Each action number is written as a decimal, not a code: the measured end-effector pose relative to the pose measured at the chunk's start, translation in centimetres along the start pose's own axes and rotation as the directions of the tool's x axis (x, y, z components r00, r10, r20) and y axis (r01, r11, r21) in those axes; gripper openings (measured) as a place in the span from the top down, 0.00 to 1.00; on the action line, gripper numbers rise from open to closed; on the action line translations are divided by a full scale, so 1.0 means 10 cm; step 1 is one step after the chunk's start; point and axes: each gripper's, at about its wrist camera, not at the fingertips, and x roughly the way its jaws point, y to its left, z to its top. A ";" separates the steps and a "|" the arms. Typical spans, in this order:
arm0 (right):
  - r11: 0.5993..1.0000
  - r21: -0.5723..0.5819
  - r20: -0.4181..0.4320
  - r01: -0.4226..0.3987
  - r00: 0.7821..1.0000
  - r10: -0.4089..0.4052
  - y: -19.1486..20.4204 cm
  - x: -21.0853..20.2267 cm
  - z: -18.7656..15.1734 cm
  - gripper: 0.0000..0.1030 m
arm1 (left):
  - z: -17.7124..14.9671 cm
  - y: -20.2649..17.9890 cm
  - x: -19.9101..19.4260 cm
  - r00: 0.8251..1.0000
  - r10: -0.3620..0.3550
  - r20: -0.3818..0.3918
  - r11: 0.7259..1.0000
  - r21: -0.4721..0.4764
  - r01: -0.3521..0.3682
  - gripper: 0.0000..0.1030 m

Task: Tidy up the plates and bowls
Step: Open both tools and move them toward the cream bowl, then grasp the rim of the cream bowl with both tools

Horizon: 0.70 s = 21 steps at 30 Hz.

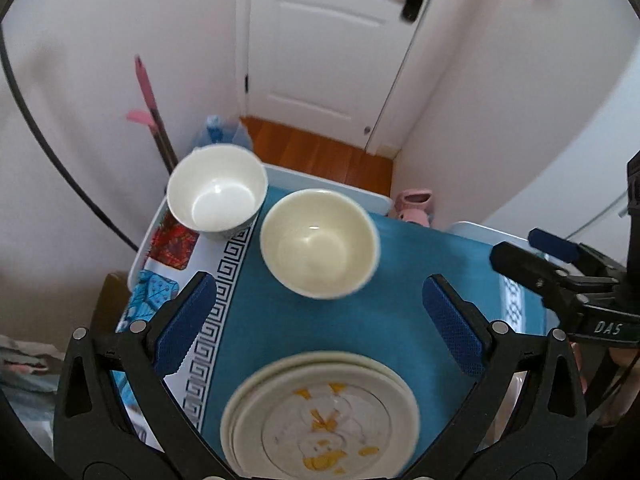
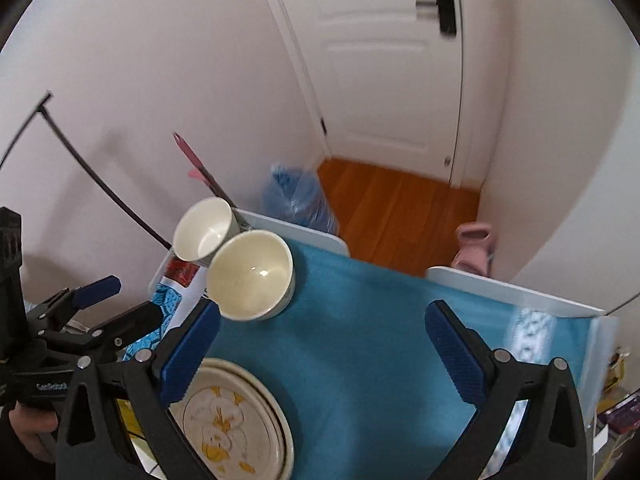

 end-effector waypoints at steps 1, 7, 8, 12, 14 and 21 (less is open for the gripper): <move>1.000 0.005 -0.032 -0.002 0.999 0.002 0.01 0.19 0.05 0.01 | 0.04 0.06 0.11 1.000 -0.005 -0.017 1.000 -0.009 0.005 0.03; 0.998 0.039 -0.139 -0.051 0.989 0.055 0.05 0.86 0.15 0.20 | 0.15 0.31 0.69 0.993 -0.035 -0.112 0.998 -0.049 0.029 0.21; 0.997 0.048 -0.158 -0.053 0.986 0.060 0.05 0.97 0.16 0.26 | 0.14 0.35 0.77 0.991 -0.039 -0.129 0.998 -0.055 0.033 0.24; 0.995 0.072 -0.210 -0.062 0.975 0.076 0.05 1.22 0.16 0.40 | 0.12 0.42 1.03 0.981 -0.057 -0.183 0.997 -0.055 0.048 0.40; 0.994 0.078 -0.229 -0.071 0.970 0.087 0.07 1.31 0.15 0.44 | 0.12 0.43 1.11 0.978 -0.063 -0.197 0.997 -0.052 0.054 0.45; 0.992 0.060 -0.267 -0.113 0.956 0.125 0.16 1.49 0.12 0.70 | 0.07 0.46 1.30 0.971 -0.062 -0.230 0.997 -0.064 0.049 0.72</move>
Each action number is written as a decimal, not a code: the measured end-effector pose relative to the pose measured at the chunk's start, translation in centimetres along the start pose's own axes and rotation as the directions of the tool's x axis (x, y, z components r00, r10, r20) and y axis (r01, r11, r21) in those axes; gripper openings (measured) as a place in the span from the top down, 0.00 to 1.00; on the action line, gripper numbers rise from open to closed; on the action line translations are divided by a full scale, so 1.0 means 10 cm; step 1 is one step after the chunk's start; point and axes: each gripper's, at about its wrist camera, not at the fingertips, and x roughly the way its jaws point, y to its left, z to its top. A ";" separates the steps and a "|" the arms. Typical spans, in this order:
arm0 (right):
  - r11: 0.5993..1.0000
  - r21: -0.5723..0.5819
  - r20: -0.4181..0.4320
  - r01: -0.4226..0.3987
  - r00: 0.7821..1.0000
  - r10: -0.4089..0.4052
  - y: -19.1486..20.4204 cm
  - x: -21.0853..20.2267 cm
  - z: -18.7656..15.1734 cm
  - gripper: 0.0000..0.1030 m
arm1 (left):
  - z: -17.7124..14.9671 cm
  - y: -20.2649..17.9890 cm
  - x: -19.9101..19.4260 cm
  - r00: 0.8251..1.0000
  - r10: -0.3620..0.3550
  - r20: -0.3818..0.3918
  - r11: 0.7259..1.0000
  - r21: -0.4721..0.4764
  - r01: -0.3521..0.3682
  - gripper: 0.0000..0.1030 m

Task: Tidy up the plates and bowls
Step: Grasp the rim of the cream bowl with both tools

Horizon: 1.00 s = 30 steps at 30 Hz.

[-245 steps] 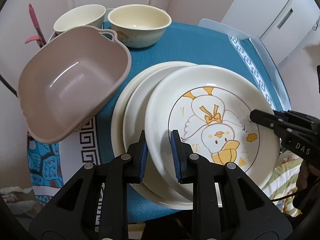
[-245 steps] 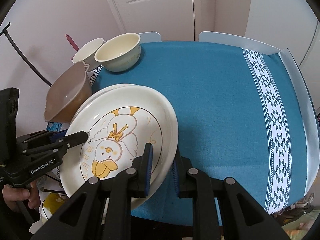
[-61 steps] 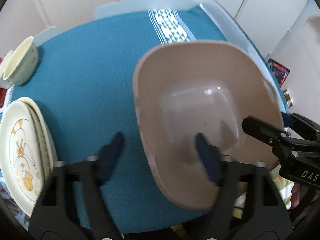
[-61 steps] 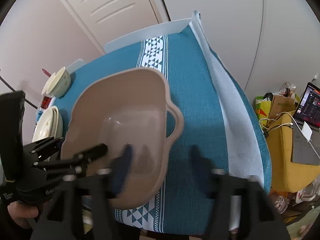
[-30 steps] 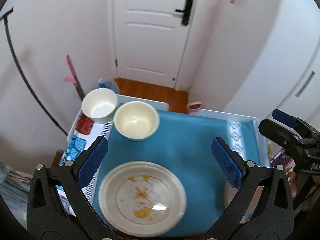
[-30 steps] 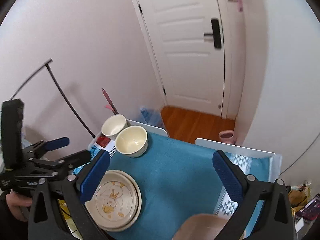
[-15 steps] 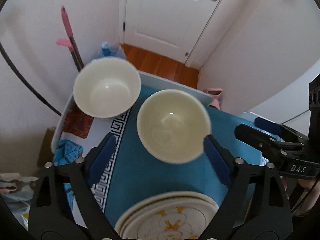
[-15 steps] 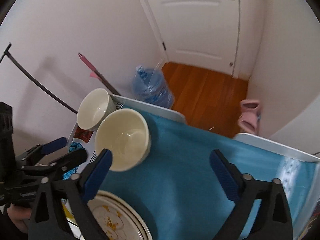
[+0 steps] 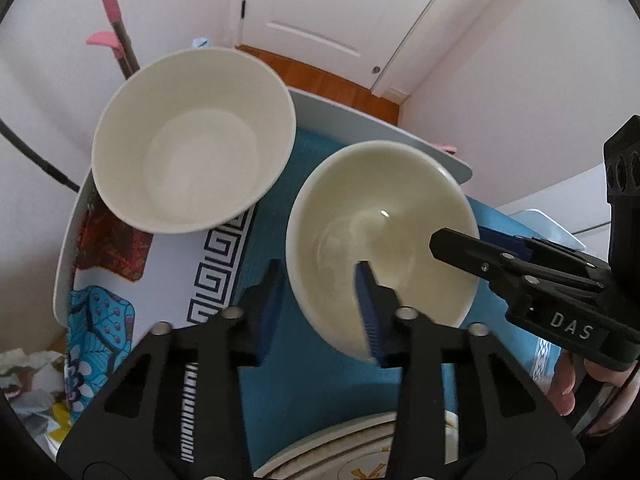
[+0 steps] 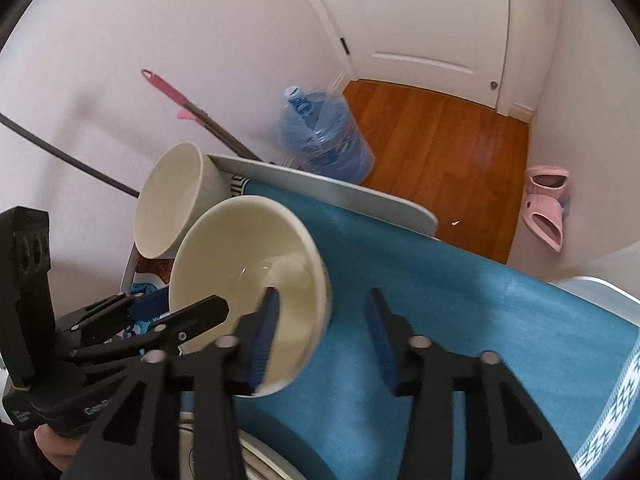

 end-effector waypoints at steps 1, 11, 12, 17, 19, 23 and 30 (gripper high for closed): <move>1.000 0.000 -0.004 -0.001 1.000 0.001 0.01 0.03 0.02 0.70 | -0.02 0.00 0.02 1.000 0.002 -0.002 1.000 -0.001 -0.002 0.73; 1.000 -0.021 -0.029 0.002 1.000 -0.003 0.06 0.12 -0.04 0.84 | -0.07 0.02 0.07 1.000 0.020 0.003 1.000 -0.004 -0.020 0.82; 1.000 -0.024 -0.028 0.006 1.000 -0.007 0.06 0.11 -0.04 0.85 | -0.07 0.02 0.06 1.000 0.021 0.003 1.000 -0.002 -0.021 0.82; 1.000 -0.023 -0.010 0.014 1.000 -0.014 0.08 0.05 -0.08 0.85 | -0.08 -0.09 -0.01 0.999 0.032 0.017 0.999 0.025 -0.033 0.82; 1.000 -0.020 0.005 0.020 1.000 -0.020 0.09 -0.02 -0.10 0.85 | -0.09 -0.14 -0.06 0.999 0.029 0.027 0.999 0.043 -0.030 0.82; 0.999 -0.001 0.053 0.034 0.998 -0.034 0.08 -0.27 -0.15 0.85 | -0.13 -0.34 -0.28 0.998 0.006 0.058 0.996 0.086 -0.011 0.82; 0.995 0.062 0.159 0.079 0.983 -0.088 -0.01 -1.06 -0.50 0.85 | -0.36 -0.97 -0.74 0.992 -0.069 0.101 0.975 0.217 0.046 0.82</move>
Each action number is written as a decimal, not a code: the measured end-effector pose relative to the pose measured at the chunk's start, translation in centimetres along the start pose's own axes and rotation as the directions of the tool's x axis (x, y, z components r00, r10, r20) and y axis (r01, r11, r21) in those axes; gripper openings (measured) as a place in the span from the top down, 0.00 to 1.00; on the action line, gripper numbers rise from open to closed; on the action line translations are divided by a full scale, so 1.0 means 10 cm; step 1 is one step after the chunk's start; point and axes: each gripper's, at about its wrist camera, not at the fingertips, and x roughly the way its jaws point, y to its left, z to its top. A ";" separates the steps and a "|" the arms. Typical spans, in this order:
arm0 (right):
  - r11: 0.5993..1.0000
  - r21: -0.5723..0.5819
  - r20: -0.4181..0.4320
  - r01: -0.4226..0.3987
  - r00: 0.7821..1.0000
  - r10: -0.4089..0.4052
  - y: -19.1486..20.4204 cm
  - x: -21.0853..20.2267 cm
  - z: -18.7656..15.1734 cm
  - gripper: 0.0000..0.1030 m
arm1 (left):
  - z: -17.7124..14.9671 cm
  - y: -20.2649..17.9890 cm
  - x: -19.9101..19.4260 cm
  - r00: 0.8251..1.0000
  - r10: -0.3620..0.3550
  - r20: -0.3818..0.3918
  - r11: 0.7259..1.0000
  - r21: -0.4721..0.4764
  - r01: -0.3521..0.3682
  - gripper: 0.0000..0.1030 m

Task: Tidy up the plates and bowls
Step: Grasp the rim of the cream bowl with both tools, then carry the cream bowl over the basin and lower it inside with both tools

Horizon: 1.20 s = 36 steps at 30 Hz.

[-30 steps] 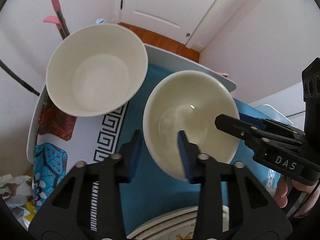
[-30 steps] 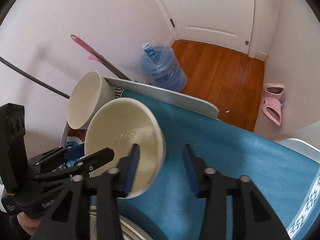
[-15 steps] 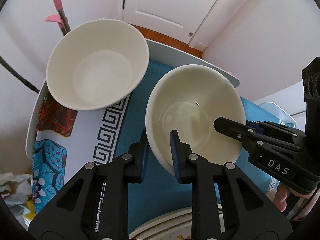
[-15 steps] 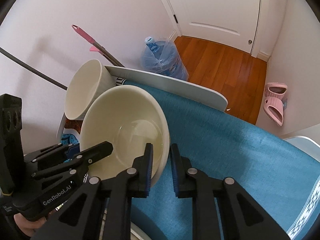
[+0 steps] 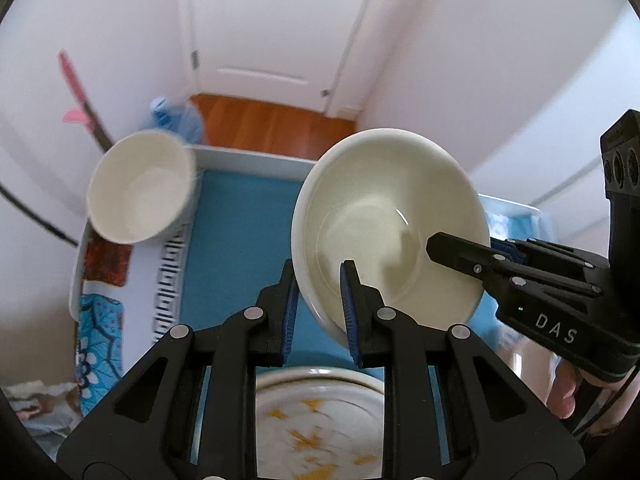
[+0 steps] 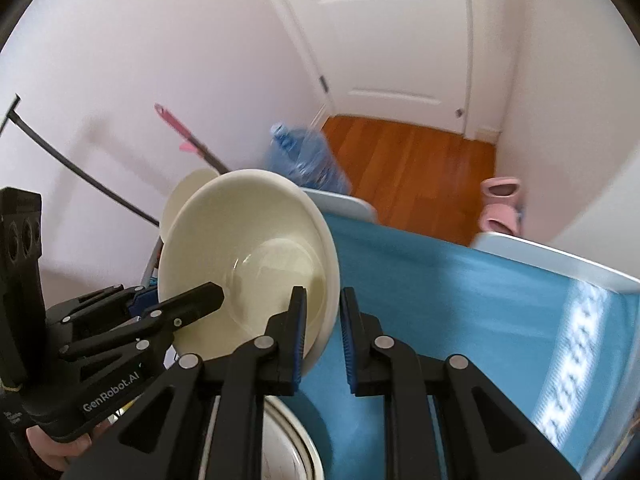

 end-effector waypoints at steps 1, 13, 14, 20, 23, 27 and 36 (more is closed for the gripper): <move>1.000 0.012 0.011 0.008 1.000 -0.008 -0.04 -0.10 -0.03 0.85 | -0.04 -0.14 -0.06 1.000 -0.015 0.004 1.000 0.021 0.015 0.82; 0.990 0.096 0.076 0.100 0.991 -0.107 -0.82 -1.34 -0.98 0.85 | -0.68 -1.61 -0.28 0.994 -0.107 -0.027 0.984 0.140 0.109 0.82; 0.989 0.101 0.072 0.107 0.991 -0.114 -0.90 -1.40 -1.06 0.85 | -0.72 -1.68 -0.25 0.993 -0.110 -0.035 0.983 0.141 0.114 0.82; 0.982 0.131 0.038 0.136 0.989 -0.142 -1.27 -1.55 -1.52 0.85 | -1.13 -2.14 0.00 0.988 -0.107 -0.113 0.978 0.166 0.125 0.82; 0.980 0.134 0.002 0.146 0.989 -0.147 -1.40 -1.46 -1.76 0.85 | -1.35 -2.28 0.18 0.983 -0.084 -0.164 0.980 0.167 0.111 0.82; 0.979 0.144 -0.048 0.146 0.989 -0.141 -1.58 -1.27 -2.02 0.85 | -1.58 -2.39 0.41 0.975 -0.058 -0.217 0.982 0.164 0.095 0.82; 0.979 0.119 -0.107 0.165 0.982 -0.153 -1.74 -1.00 -2.25 0.85 | -1.74 -2.41 0.72 0.968 -0.010 -0.252 0.981 0.187 0.058 0.82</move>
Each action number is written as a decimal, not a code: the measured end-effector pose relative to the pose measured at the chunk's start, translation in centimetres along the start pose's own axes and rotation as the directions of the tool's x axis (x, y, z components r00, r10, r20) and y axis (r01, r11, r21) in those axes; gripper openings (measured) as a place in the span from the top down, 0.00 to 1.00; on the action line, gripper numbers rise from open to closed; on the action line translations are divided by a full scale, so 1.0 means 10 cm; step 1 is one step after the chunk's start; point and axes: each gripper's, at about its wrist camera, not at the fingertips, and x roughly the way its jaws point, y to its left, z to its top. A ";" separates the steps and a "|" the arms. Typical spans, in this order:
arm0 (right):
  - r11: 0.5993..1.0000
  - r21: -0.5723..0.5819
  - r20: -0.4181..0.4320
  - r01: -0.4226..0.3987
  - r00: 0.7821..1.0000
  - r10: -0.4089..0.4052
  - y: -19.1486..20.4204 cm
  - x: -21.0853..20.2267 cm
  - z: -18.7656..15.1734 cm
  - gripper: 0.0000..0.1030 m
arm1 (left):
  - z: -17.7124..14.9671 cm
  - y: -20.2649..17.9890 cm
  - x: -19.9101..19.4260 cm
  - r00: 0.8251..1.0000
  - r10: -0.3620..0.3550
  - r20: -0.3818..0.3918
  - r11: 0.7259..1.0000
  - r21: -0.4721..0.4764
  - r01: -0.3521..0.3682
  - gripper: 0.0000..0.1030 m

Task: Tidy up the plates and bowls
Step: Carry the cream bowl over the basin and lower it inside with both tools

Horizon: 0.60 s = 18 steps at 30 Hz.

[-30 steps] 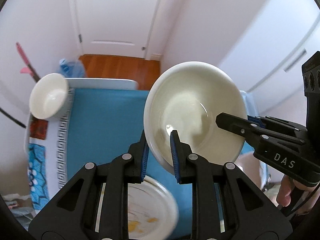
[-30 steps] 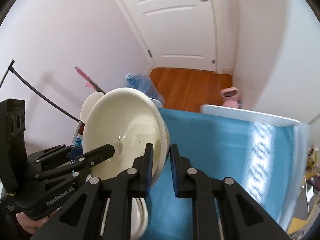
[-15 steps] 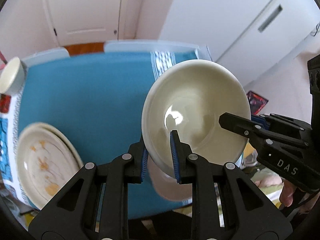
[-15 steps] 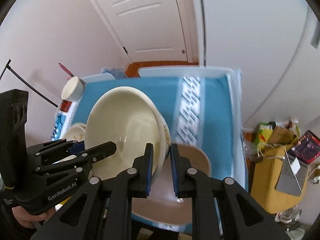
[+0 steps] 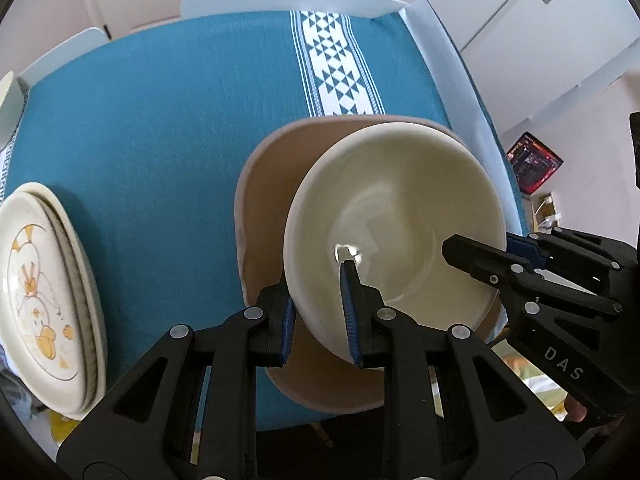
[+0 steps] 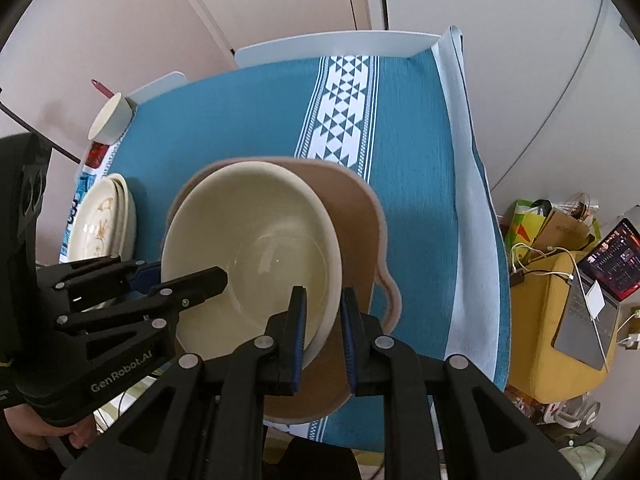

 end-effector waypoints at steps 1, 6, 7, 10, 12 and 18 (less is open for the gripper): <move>1.000 -0.006 -0.001 0.004 1.000 -0.004 0.00 0.01 0.00 0.85 | 0.00 -0.02 0.02 1.000 0.010 -0.005 1.000 0.007 -0.010 0.82; 0.998 -0.051 -0.005 0.033 0.999 -0.033 0.04 0.02 0.01 0.85 | 0.02 -0.01 0.02 1.000 0.016 -0.008 1.000 0.002 -0.016 0.82; 0.998 -0.055 -0.009 0.035 0.999 -0.036 0.04 0.02 0.01 0.85 | 0.01 -0.01 0.00 1.000 0.018 -0.007 1.000 0.004 -0.018 0.82; 0.997 -0.062 -0.016 0.034 0.999 -0.035 0.04 0.02 0.00 0.85 | 0.02 -0.03 -0.01 0.999 0.035 -0.008 0.999 0.017 -0.035 0.82; 0.997 -0.067 -0.018 0.036 0.999 -0.037 0.05 0.02 0.00 0.85 | 0.03 -0.04 0.00 0.999 0.049 -0.013 0.998 0.026 -0.049 0.82; 0.996 -0.076 -0.022 0.042 0.999 -0.044 0.06 0.02 0.01 0.85 | 0.01 -0.06 0.03 0.996 0.083 -0.021 0.995 0.055 -0.082 0.82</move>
